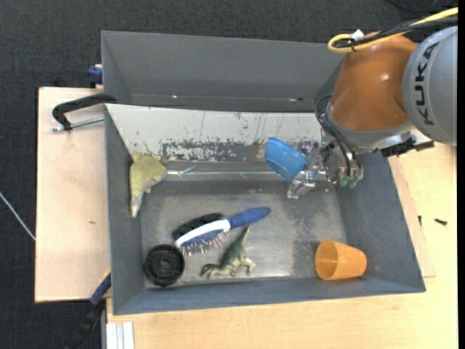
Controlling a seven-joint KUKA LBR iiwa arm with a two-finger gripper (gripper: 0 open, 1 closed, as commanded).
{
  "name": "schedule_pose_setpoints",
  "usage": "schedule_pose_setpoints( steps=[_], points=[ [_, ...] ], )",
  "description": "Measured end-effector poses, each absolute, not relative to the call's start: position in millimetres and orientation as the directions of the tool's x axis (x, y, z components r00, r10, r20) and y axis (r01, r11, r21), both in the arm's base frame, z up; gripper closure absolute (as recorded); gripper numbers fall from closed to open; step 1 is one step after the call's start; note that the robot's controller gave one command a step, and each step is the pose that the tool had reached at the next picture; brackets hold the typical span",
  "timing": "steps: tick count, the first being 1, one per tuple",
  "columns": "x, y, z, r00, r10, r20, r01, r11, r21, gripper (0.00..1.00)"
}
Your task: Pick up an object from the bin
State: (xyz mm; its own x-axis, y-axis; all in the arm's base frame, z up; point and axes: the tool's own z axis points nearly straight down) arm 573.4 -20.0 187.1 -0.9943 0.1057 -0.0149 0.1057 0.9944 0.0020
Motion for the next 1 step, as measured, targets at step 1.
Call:
schedule_pose_setpoints(
  steps=[1],
  points=[
    [575.0, -22.2, 229.0, -0.993, 0.116, -0.012, 0.116, 0.993, 0.002, 1.0]
  ],
)
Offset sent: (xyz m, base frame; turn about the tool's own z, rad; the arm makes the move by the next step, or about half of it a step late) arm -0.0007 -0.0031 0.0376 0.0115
